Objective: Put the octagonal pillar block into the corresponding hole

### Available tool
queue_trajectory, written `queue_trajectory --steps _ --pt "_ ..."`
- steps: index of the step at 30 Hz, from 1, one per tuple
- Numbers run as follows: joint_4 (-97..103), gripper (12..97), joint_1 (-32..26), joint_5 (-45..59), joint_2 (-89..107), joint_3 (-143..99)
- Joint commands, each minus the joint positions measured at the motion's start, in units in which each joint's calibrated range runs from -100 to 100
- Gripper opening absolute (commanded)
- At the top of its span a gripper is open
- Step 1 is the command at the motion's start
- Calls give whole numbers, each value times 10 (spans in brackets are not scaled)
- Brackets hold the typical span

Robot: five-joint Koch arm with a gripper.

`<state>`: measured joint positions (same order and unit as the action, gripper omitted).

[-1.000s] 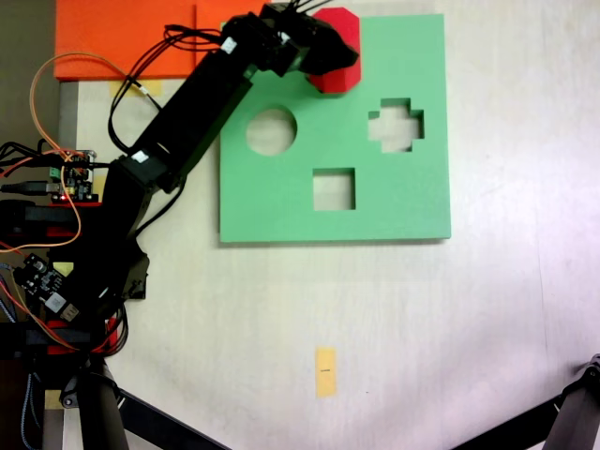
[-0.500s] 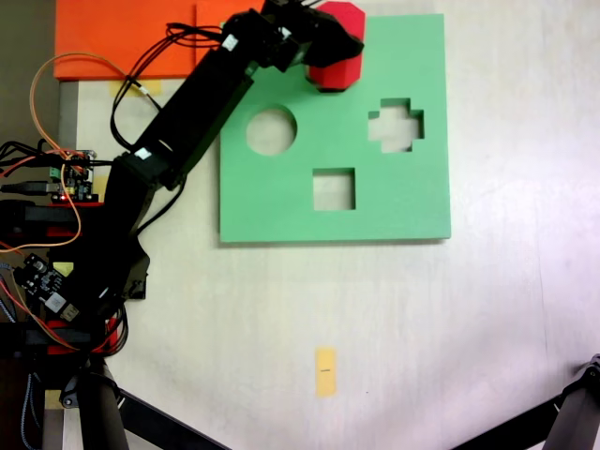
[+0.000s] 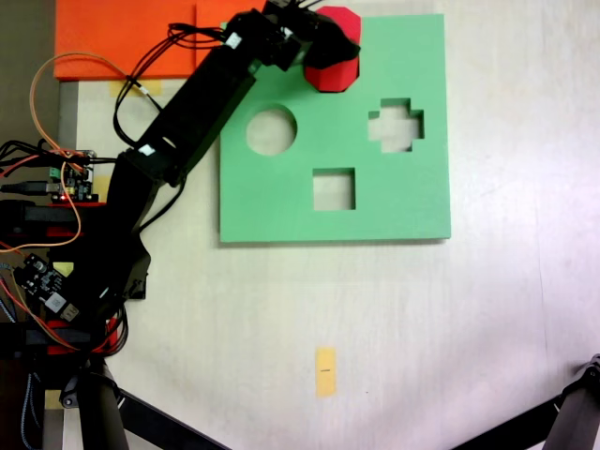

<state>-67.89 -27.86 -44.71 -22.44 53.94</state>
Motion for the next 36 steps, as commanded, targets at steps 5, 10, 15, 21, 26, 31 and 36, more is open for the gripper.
queue_trajectory --steps 5,10,15,21,26,31,36 --pt "20 272 -5 1 4 35" --pt "6 272 -5 -4 -12 34" --pt "-1 272 -5 -10 -26 33" --pt "-8 273 -9 15 -34 33" --pt "-9 282 -14 39 -41 33" --pt "-31 282 -16 42 -47 32" --pt "-52 281 -18 36 -59 33"
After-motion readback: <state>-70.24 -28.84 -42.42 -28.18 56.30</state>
